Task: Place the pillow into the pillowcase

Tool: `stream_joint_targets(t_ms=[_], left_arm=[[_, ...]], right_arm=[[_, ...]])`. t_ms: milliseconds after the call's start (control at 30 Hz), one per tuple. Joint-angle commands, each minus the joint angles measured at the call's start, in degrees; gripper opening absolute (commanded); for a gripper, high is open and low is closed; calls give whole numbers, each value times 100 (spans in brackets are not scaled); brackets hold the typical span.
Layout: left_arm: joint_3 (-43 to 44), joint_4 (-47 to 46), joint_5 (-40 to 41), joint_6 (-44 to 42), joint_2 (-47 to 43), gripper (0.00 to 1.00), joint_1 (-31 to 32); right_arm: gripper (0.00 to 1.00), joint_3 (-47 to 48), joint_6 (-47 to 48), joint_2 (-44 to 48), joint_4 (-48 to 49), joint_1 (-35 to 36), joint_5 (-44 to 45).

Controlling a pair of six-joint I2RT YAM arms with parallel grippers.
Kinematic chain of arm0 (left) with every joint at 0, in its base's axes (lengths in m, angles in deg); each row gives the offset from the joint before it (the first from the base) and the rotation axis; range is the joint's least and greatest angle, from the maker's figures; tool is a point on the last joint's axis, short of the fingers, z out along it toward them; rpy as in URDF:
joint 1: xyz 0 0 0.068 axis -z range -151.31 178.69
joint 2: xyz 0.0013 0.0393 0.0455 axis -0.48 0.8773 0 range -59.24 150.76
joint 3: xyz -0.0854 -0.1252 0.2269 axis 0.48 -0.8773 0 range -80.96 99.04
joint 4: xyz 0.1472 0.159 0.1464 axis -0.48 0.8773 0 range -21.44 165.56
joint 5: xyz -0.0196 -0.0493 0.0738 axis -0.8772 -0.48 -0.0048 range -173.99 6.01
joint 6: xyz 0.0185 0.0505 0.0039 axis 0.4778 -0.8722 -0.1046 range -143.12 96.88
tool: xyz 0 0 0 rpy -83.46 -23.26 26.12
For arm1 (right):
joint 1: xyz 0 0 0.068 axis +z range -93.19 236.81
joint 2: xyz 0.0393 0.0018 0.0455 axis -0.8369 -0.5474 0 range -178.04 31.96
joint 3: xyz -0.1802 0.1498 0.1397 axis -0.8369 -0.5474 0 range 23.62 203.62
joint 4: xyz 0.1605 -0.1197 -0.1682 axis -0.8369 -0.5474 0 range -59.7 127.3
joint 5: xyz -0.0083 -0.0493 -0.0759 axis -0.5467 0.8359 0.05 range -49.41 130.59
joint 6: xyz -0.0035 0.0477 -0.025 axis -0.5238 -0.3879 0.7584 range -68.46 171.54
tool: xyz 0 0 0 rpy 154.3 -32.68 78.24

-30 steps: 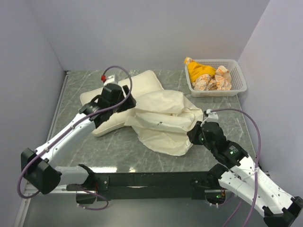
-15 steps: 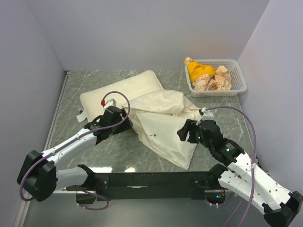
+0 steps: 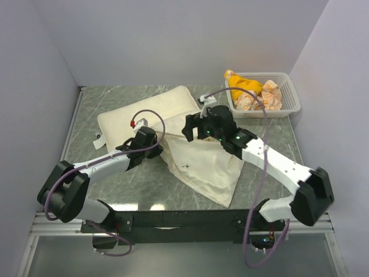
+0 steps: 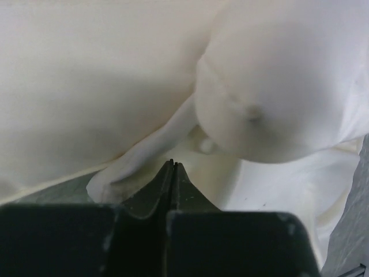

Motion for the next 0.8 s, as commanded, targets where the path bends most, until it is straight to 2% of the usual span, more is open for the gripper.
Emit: stream_joint_targets(t_ms=[0,167,267,333,400,433,467,500,567,600,633,667,733,767], left_arm=[[51,221,361,412,-342,1,-86],[-302,545,502,632,-1072,1,-209],[-329,696,494,641,-1230,1,-271],[-373,766,424,667,-1327,1,-298],[-487,836,371,729,-1512,13,-298],[-539,854,353,790,-1573,24,-306],[-670,846,336,808,-1678,42,-306],[-741,819,275,817,-1705,49,-306],[-925,565,134,800,-1767,60,-306],[-953,442,20,782,-1767,62,-298],[-988,241,-59,756,-1750,71,-298],[-1014,109,-147,721,-1662,74,-298],[-1006,-77,-296,624,-1522,80,-298],[-971,-321,-323,624,-1338,83,-298]], right_arm=[[94,542,925,-783,535,148,-490],[100,885,1341,-1714,762,702,-104],[100,1209,1506,-2241,816,913,380],[100,1516,1482,-2489,929,992,1072],[100,1772,1411,-2823,887,993,1364],[99,1903,1411,-2902,930,993,1661],[98,1983,1411,-3025,931,993,1759],[95,2062,1411,-3096,887,984,1847],[77,2335,1411,-3280,747,975,2226],[67,2388,1228,-3290,607,949,2235],[45,2406,1174,-3290,588,914,2279],[34,2388,1121,-3194,579,896,2262],[18,2292,1016,-3071,570,861,2165],[14,2274,989,-2966,553,861,2156]])
